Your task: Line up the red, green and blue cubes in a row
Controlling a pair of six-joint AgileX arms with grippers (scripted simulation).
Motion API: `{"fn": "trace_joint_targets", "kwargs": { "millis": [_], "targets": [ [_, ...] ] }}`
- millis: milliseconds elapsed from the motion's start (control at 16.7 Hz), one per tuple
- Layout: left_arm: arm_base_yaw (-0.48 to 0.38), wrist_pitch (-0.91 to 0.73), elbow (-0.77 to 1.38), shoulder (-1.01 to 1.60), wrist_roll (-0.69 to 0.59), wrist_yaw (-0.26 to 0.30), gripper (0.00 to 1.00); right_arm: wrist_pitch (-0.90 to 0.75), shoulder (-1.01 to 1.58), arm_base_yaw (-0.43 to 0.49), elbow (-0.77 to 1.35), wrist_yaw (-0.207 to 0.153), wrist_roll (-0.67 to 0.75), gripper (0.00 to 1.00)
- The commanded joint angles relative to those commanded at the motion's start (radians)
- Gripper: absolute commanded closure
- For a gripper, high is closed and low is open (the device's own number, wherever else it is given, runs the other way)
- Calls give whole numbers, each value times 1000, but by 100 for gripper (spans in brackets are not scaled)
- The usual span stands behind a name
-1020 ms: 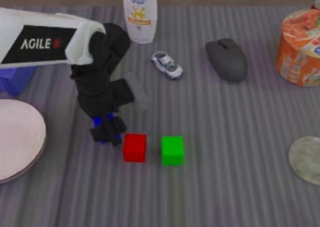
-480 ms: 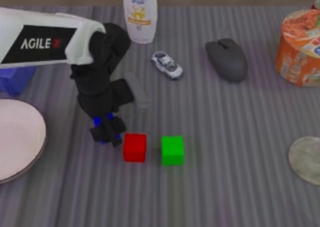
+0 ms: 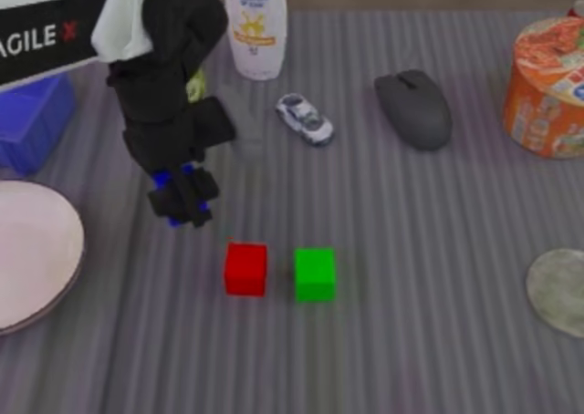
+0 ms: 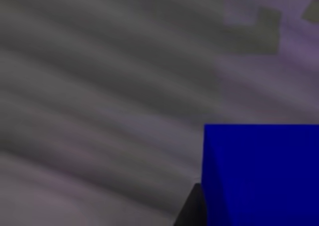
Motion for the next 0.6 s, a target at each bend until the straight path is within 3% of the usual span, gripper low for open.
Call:
{"fn": "trace_joint_targets", "kwargs": {
  "millis": [360, 600],
  "targets": [
    [-15, -14, 18, 10, 1, 0, 100, 0, 0, 0, 0, 0, 0, 0],
    [-107, -97, 172, 113, -8, 1, 100, 0, 0, 0, 0, 0, 0, 0]
  ]
}}
